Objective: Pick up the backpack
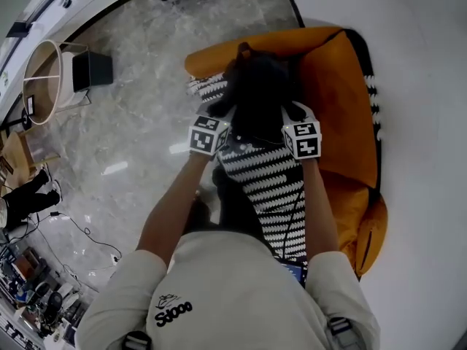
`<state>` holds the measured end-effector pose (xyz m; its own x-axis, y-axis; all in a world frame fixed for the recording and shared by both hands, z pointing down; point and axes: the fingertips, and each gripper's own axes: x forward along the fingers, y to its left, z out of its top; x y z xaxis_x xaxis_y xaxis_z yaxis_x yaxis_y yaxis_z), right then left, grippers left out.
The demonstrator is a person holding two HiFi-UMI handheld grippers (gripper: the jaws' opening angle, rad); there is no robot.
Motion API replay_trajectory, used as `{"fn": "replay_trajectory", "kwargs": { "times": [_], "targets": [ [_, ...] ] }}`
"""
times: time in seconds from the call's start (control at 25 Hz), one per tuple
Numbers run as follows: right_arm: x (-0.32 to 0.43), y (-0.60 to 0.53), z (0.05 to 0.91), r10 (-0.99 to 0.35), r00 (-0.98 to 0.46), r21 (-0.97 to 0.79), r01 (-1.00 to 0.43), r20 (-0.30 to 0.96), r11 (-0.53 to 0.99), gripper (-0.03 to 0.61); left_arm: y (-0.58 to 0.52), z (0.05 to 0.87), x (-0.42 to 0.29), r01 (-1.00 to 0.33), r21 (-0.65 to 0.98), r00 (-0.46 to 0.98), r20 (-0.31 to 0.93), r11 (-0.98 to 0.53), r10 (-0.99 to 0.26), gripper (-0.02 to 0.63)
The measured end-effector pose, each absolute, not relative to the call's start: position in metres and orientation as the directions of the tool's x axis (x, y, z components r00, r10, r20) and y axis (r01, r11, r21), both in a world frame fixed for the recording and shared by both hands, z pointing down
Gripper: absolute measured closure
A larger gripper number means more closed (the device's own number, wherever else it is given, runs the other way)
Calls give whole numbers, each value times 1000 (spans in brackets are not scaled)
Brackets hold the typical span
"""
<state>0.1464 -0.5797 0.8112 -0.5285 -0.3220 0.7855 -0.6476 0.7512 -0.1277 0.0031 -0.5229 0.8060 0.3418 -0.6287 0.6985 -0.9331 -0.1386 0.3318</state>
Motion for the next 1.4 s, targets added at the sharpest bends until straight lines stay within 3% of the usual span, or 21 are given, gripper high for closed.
{"fn": "replay_trajectory", "kwargs": {
  "times": [0.68, 1.4],
  "targets": [
    [171, -483, 742, -460, -541, -142, -742, 704, 655, 535, -437, 747, -5, -917, 331, 388, 599, -224, -701, 548],
    [78, -357, 593, -659, -515, -68, -813, 548, 579, 542, -340, 609, -108, -897, 232, 442, 421, -377, -792, 554]
  ]
}}
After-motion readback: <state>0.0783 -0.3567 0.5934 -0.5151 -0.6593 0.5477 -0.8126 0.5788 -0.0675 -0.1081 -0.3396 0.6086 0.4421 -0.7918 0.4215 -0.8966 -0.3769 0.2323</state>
